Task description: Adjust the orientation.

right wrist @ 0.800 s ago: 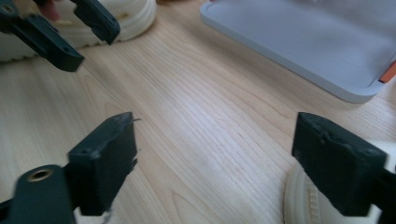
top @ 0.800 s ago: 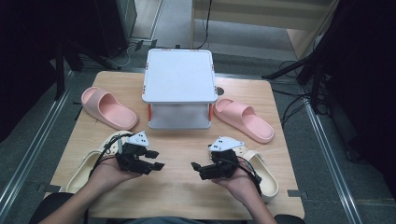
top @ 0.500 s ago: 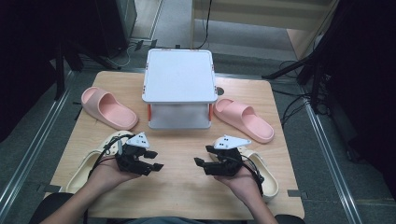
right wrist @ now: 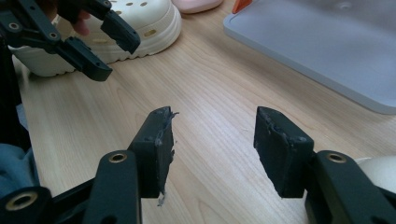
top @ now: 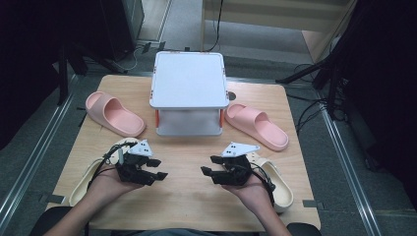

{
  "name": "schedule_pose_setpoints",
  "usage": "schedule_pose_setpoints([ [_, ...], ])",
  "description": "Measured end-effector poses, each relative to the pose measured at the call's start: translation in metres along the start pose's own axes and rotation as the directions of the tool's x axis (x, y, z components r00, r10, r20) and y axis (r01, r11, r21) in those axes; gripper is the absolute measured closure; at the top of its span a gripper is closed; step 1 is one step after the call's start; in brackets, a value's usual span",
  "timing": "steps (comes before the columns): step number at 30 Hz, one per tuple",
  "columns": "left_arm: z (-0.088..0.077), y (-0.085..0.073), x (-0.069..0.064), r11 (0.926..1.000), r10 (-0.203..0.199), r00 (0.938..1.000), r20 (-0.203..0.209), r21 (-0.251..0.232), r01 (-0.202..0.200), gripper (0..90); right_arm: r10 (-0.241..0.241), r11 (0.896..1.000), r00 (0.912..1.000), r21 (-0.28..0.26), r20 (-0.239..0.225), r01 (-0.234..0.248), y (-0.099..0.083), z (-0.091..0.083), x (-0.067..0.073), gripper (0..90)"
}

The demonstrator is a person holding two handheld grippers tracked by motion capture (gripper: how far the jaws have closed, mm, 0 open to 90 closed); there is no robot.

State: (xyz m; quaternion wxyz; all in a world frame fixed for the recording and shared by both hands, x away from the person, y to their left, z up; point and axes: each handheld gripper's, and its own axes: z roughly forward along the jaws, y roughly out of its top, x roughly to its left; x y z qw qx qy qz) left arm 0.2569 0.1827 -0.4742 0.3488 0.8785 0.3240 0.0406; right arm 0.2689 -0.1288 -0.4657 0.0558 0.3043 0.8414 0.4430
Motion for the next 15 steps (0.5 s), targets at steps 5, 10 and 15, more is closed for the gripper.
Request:
schedule_pose_setpoints([
  [5,-0.006,-0.005,0.001,0.9997,-0.025,0.9996,-0.013,-0.005,0.025,46.1,-0.032,0.999,0.9994,0.025,0.016,0.032,0.002,0.006,0.0,43.7],
  [10,-0.011,-0.009,0.001,0.9992,-0.039,0.9989,-0.027,-0.002,0.039,46.5,-0.055,0.996,0.9984,0.068,-0.012,0.056,0.002,0.016,0.001,42.7],
  [15,-0.017,-0.013,0.0,0.9986,-0.053,0.9977,-0.041,-0.006,0.053,46.6,-0.046,0.997,0.9977,0.065,-0.051,0.049,0.005,0.02,0.002,42.3],
])
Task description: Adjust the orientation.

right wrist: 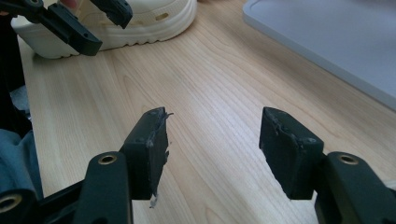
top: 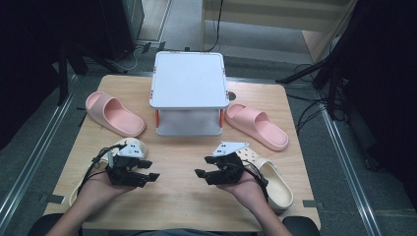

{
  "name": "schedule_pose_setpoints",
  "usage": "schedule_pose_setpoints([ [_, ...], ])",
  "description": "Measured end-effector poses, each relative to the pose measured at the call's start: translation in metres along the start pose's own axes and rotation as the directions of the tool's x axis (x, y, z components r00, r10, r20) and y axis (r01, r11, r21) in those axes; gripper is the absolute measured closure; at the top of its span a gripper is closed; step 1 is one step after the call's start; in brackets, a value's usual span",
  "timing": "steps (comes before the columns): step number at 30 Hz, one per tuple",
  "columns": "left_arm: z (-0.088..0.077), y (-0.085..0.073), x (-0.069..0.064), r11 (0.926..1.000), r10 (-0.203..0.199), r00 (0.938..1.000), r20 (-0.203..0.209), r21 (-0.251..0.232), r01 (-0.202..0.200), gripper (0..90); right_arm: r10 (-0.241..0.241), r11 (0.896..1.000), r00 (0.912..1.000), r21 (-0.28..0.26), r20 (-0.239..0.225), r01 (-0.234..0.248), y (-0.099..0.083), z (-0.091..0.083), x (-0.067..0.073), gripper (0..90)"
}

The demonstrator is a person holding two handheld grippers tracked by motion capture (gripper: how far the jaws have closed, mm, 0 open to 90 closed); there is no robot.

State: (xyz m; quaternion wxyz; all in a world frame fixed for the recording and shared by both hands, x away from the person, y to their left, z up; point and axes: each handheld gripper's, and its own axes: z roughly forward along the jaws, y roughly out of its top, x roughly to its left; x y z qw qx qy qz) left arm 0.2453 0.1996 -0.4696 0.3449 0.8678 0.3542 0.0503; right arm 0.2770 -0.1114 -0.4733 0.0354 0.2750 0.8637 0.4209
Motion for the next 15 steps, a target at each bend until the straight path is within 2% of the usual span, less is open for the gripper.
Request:
schedule_pose_setpoints([
  [6,-0.011,-0.007,0.002,0.9996,-0.029,0.9992,-0.027,-0.005,0.029,47.3,-0.019,1.0,0.9998,0.003,-0.009,0.019,0.004,0.004,0.0,42.2],
  [10,-0.018,-0.01,0.0,0.9985,-0.052,0.9982,-0.03,-0.016,0.051,48.1,-0.027,1.0,0.9995,0.008,-0.014,0.027,0.007,0.007,0.0,42.2],
  [14,-0.025,-0.012,-0.003,0.9986,-0.048,0.998,-0.042,-0.025,0.047,48.5,-0.033,0.999,0.9993,0.014,-0.018,0.033,0.009,0.01,0.0,42.2],
  [15,-0.03,-0.013,-0.003,0.9975,-0.063,0.997,-0.044,-0.033,0.062,48.5,-0.036,0.999,0.9991,0.013,-0.02,0.037,0.01,0.011,-0.001,42.2],
])
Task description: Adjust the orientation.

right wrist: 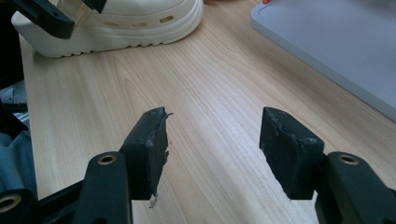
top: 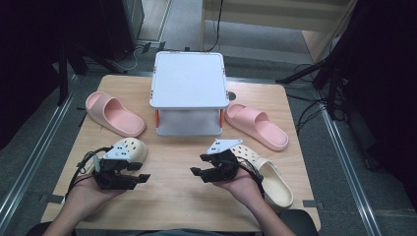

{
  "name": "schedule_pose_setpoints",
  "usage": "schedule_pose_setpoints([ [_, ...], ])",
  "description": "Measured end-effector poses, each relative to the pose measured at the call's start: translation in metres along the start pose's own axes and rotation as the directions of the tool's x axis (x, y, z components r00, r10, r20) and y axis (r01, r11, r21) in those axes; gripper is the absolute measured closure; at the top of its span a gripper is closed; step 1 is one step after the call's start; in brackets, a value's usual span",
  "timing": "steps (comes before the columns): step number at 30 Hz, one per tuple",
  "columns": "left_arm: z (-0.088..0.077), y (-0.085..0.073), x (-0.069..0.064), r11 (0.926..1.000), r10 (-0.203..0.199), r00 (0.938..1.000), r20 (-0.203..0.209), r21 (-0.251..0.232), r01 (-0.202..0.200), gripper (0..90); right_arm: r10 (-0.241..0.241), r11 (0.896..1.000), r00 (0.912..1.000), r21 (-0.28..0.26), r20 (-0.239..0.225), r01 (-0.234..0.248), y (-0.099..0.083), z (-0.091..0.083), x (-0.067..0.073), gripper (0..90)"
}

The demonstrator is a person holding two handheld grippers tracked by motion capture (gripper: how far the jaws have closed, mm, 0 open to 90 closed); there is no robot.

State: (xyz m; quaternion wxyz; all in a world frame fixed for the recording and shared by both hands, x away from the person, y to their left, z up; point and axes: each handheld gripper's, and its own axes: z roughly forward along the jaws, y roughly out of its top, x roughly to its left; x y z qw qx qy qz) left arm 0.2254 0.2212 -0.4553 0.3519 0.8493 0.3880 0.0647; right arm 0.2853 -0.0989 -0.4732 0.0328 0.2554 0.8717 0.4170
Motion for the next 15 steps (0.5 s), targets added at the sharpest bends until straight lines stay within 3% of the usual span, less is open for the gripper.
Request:
schedule_pose_setpoints([
  [8,-0.02,-0.008,0.001,0.9986,-0.044,0.9978,-0.05,-0.032,0.042,49.3,-0.004,1.0,0.9999,0.002,-0.014,0.004,0.005,0.004,-0.001,42.2],
  [12,-0.033,-0.014,0.007,0.9951,-0.087,0.993,-0.08,-0.054,0.083,50.6,-0.008,1.0,0.9998,0.005,-0.02,0.008,0.007,0.006,-0.002,42.2],
  [15,-0.041,-0.02,0.012,0.9943,-0.098,0.9896,-0.105,-0.052,0.093,53.2,-0.009,1.0,0.9997,0.006,-0.022,0.009,0.009,0.008,-0.001,42.2],
])
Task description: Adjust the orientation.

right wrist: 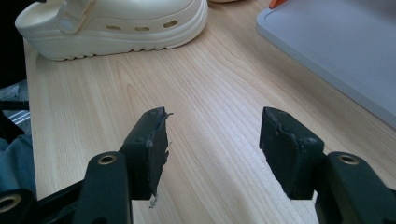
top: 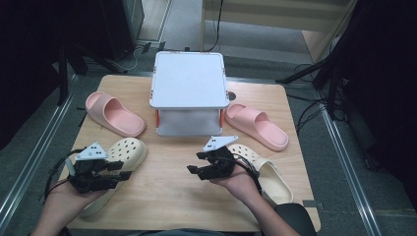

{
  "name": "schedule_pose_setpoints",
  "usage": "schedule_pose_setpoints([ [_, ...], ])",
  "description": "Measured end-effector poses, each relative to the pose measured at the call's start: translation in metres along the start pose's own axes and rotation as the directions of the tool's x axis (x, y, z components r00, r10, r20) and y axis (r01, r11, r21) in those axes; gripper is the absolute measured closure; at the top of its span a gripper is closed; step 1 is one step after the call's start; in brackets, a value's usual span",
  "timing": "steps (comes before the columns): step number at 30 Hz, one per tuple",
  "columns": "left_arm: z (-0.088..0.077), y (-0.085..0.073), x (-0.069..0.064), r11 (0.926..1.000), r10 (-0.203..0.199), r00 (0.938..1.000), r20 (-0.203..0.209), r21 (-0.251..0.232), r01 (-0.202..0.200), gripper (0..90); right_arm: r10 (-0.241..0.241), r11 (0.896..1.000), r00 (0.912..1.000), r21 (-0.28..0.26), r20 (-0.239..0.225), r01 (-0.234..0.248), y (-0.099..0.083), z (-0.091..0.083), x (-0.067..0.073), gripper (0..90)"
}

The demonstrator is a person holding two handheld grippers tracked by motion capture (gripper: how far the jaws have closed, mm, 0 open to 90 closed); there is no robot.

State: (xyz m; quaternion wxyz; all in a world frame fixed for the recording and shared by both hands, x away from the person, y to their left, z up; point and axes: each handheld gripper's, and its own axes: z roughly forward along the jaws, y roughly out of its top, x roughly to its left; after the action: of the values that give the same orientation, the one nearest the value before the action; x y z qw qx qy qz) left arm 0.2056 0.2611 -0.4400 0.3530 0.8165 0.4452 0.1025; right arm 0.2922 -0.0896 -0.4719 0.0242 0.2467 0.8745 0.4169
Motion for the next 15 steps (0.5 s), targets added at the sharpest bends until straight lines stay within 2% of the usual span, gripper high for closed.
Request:
schedule_pose_setpoints([
  [5,-0.007,-0.012,0.008,0.9997,-0.007,0.9978,-0.066,0.025,0.008,55.5,-0.005,1.0,1.0,0.004,-0.001,0.005,0.001,0.002,0.0,42.2],
  [9,-0.009,-0.017,0.011,0.9995,-0.017,0.9969,-0.077,0.026,0.019,55.3,-0.008,1.0,1.0,0.004,-0.002,0.008,0.001,0.002,0.0,42.2],
  [15,0.002,-0.026,0.021,0.9975,-0.035,0.9956,-0.087,0.058,0.04,55.0,-0.006,1.0,1.0,0.005,0.005,0.006,0.001,0.002,0.0,42.2],
])
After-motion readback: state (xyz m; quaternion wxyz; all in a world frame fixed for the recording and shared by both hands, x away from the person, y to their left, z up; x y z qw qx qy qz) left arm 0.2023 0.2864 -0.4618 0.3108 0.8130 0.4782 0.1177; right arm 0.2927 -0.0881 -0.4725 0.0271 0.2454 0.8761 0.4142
